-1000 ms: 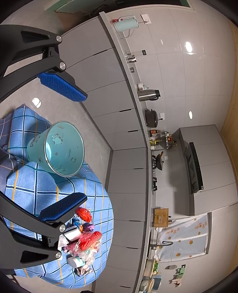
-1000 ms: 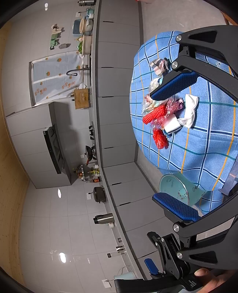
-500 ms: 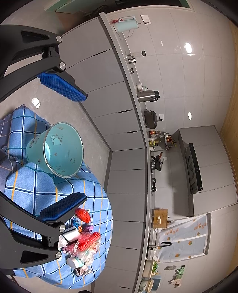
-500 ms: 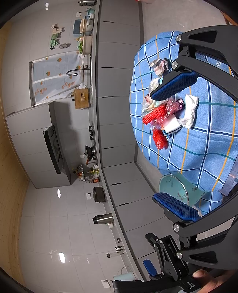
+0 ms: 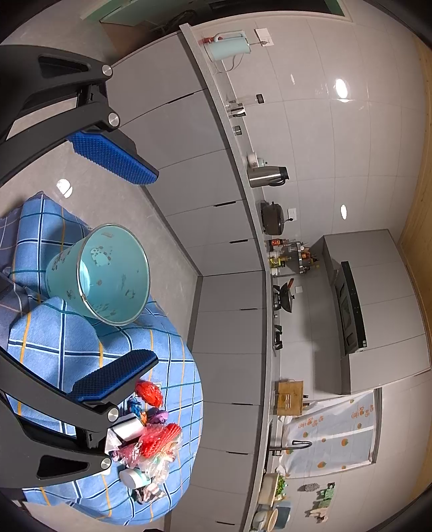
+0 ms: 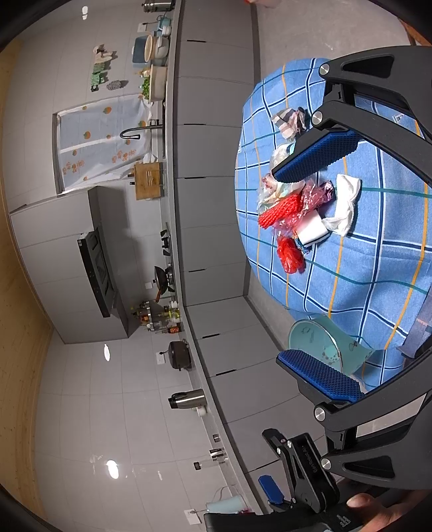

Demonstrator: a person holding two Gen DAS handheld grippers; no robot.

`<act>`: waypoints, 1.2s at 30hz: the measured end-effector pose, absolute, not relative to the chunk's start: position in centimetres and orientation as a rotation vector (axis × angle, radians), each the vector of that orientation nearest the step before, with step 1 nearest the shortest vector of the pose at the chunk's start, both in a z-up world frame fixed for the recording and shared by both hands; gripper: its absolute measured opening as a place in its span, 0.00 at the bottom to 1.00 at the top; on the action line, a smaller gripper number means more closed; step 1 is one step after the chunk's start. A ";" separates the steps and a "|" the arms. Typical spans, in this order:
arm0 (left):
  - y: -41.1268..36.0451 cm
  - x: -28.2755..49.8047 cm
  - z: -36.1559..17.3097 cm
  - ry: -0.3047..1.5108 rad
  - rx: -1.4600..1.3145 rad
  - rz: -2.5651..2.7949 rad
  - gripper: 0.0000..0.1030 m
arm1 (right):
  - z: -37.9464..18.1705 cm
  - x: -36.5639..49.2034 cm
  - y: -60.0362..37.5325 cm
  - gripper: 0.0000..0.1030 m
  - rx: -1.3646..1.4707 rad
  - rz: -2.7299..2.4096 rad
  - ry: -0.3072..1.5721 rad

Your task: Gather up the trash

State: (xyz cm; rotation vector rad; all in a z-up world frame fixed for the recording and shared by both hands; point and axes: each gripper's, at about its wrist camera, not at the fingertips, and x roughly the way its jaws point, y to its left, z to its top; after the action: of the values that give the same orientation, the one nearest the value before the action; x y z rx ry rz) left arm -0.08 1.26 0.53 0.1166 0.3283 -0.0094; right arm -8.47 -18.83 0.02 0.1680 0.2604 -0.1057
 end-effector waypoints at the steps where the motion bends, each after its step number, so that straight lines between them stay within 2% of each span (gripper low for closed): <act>1: 1.2 -0.1 0.5 0.327 0.117 -0.010 0.95 | 0.0 -8.4 -19.0 0.96 0.171 -0.107 0.261; 36: 0.9 0.4 0.1 0.342 0.130 -0.003 0.95 | -0.9 -7.4 -20.1 0.96 0.187 -0.115 0.293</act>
State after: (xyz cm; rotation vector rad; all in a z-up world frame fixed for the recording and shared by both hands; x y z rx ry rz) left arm 0.38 0.92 0.09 0.1297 0.3421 -0.0027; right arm -7.39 -20.08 -0.89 0.1868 0.2930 -0.1152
